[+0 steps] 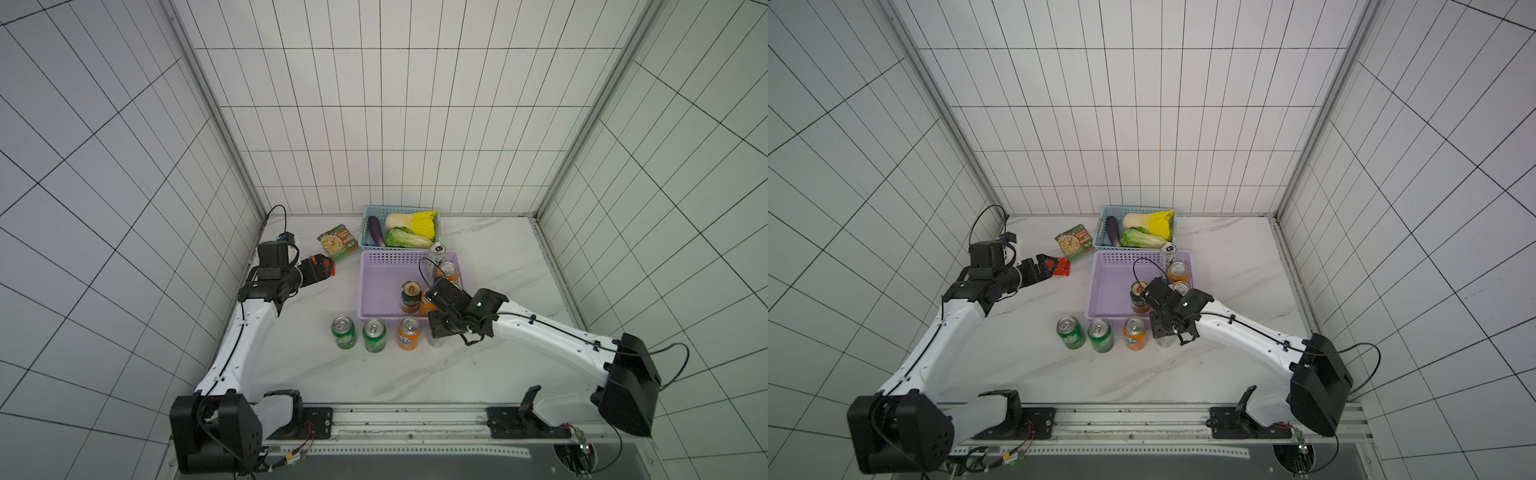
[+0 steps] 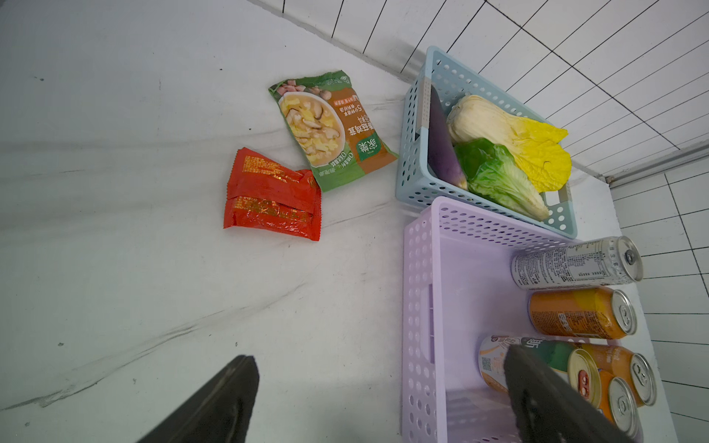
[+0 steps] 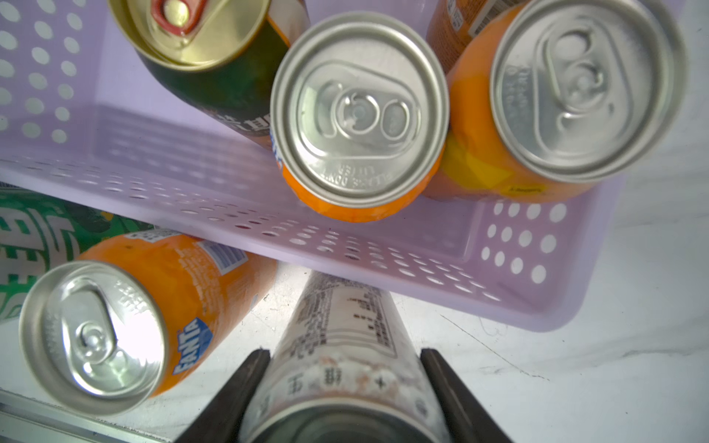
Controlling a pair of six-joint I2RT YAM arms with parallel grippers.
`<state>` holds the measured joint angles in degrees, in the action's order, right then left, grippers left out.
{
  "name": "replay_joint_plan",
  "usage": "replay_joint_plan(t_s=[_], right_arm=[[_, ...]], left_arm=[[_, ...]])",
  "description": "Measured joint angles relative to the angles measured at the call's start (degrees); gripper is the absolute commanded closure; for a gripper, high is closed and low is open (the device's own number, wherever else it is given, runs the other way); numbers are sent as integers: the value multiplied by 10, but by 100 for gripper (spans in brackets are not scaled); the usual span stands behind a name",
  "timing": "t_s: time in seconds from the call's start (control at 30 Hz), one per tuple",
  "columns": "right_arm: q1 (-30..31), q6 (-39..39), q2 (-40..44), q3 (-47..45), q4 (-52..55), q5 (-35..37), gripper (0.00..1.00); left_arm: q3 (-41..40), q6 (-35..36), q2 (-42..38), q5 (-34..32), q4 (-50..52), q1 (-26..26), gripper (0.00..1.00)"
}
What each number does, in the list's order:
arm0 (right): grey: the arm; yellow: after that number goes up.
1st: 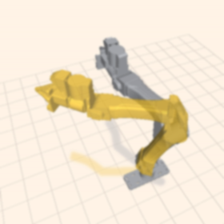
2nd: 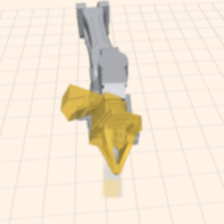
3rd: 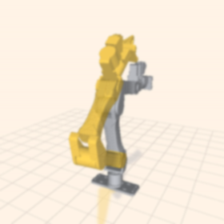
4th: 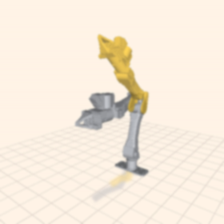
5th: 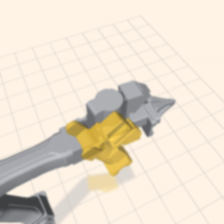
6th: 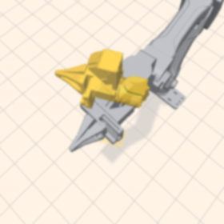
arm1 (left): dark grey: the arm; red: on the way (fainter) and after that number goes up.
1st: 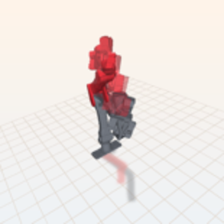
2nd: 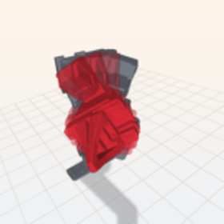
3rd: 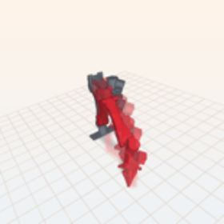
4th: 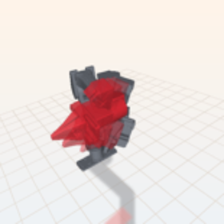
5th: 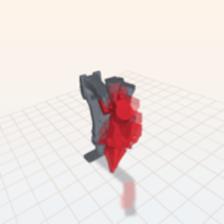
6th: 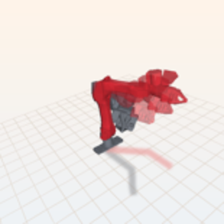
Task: Take out the drinks from the basket
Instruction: Place the drink at the center of the board.
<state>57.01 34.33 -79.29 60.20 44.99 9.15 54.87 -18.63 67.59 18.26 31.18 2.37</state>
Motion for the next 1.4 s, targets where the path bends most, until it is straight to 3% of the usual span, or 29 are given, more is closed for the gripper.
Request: replay_joint_plan(t_s=[0.33,0.63,0.97,1.4], right_arm=[[0,0,1,5,5,2,20],[-14,-23,23,80,34,2,15],[-106,-80,26,150,42,-5,13],[-220,-162,-125,239,-7,-30,12]], left_arm=[[0,3,1,11,31,0,2],[-9,6,-8,12,40,0,2],[-15,6,-9,15,44,0,2],[-16,6,-10,20,46,0,2]])
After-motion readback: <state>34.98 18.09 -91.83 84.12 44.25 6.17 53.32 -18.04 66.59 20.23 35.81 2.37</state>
